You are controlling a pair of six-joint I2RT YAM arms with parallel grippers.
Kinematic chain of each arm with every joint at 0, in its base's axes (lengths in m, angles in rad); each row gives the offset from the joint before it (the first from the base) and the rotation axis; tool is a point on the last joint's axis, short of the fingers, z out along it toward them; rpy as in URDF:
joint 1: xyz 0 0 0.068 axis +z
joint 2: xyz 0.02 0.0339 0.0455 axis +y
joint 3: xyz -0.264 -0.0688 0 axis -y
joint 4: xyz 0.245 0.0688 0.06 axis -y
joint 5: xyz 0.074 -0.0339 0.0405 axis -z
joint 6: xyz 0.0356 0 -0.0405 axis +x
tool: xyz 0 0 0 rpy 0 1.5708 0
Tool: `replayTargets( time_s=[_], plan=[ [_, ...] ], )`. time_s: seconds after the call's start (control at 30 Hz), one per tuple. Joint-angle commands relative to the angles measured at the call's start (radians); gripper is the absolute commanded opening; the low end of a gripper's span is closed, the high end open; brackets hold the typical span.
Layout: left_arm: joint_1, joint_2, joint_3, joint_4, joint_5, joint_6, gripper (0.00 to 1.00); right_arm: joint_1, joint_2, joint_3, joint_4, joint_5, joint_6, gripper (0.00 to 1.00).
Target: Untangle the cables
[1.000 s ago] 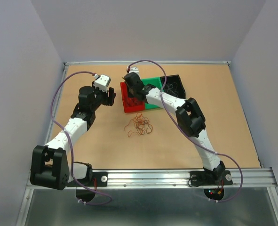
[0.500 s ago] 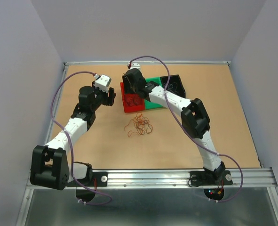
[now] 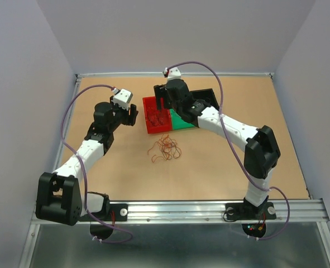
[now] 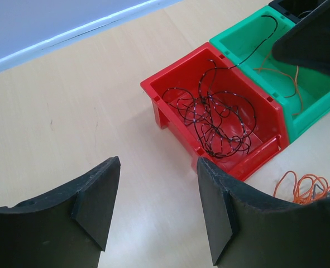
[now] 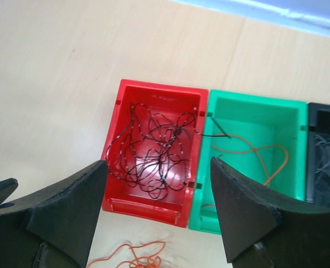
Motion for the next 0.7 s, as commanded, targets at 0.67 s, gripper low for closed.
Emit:
replayTargets(
  time_s=[0.67],
  plan=[
    [-0.006,0.002,0.019,0.042,0.015,0.028,0.67,-0.084,0.206,0.136,0.092,0.023,-0.134,0.51]
  ],
)
